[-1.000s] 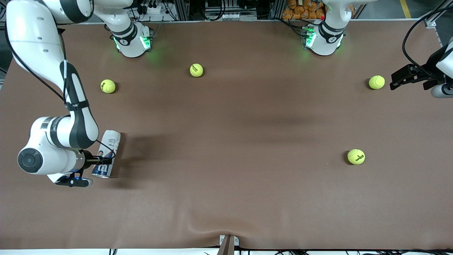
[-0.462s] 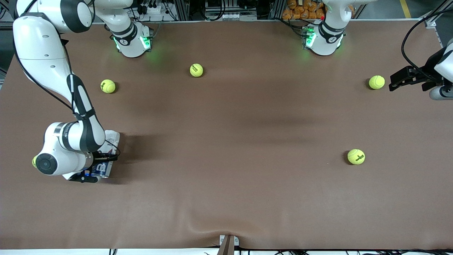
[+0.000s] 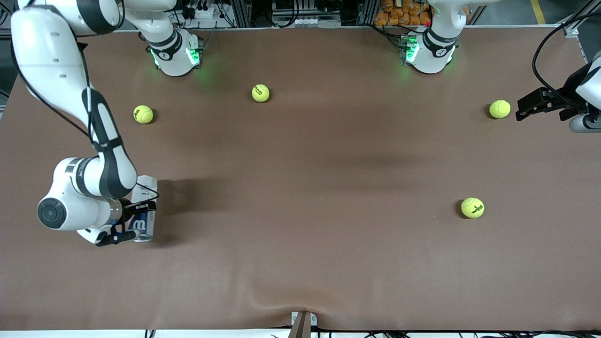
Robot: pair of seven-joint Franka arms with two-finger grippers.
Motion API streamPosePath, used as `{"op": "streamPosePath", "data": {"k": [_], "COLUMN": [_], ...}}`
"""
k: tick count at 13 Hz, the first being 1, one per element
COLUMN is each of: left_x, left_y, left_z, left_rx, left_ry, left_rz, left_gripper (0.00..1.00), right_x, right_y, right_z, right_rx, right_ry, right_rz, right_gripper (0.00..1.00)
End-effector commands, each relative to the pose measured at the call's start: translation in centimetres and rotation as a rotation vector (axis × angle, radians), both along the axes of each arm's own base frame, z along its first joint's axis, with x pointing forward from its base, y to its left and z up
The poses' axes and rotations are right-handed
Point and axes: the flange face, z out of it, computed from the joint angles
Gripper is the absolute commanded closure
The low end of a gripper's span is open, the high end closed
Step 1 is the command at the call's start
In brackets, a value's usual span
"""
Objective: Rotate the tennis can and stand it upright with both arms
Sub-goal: 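Carry the can with the right gripper to the table center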
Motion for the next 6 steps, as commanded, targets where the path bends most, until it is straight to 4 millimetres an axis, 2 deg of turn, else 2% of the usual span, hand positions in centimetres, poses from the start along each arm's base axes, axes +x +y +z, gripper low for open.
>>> {"op": "streamPosePath", "data": {"k": [1,3,4,6], "left_x": [-0.1,-0.1,-0.1,0.0], "left_y": [0.2,0.2,0.2,0.2], "left_z": [0.3,0.3,0.3,0.1], "left_rx": [0.004,0.004,0.004,0.005], "left_ry": [0.003,0.003,0.003,0.007], "left_rz": [-0.005,-0.005,-0.005,-0.007], "left_gripper": [0.00,0.00,0.00,0.00], "right_x": [-0.2,-2.0,-3.3,-6.1], "right_y": [11.3,21.7,26.2,33.4], "right_z": [5.1,6.0,5.8,5.2], "right_rx": [0.009,-0.021,-0.053,-0.128], "right_ry": [-0.082,-0.152,-0.191,-0.266], "right_rz": [0.224,0.406,0.506,0.703], "right_gripper": [0.48,0.48,0.48,0.48]}}
